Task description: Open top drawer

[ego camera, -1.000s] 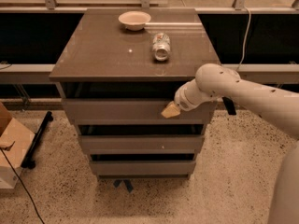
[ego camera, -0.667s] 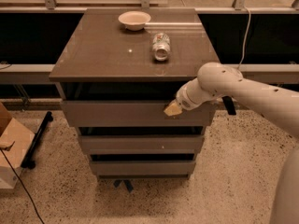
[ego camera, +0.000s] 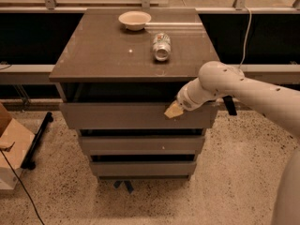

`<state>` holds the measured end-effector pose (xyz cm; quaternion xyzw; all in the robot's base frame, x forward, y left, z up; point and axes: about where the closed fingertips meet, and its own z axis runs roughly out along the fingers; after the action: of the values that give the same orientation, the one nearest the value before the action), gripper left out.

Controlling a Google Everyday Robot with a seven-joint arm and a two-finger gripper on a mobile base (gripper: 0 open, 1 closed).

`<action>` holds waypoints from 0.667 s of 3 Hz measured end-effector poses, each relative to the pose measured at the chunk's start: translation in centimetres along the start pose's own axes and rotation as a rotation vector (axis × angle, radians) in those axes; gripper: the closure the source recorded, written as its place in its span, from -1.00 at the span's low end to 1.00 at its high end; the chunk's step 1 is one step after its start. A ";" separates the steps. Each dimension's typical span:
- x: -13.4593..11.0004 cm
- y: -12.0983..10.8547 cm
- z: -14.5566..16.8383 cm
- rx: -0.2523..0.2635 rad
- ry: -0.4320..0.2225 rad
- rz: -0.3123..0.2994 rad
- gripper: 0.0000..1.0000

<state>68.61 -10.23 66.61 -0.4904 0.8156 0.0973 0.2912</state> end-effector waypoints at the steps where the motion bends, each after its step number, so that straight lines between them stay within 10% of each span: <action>1: 1.3 1.7 -1.1 -0.016 0.016 0.034 0.48; 2: 1.5 2.0 -1.3 -0.020 0.019 0.042 -0.13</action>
Offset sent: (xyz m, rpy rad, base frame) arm -0.2315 -0.0498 0.0052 0.0394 0.3398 -0.2577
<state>65.85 -10.91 66.57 -0.4770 0.8275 0.1066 0.2764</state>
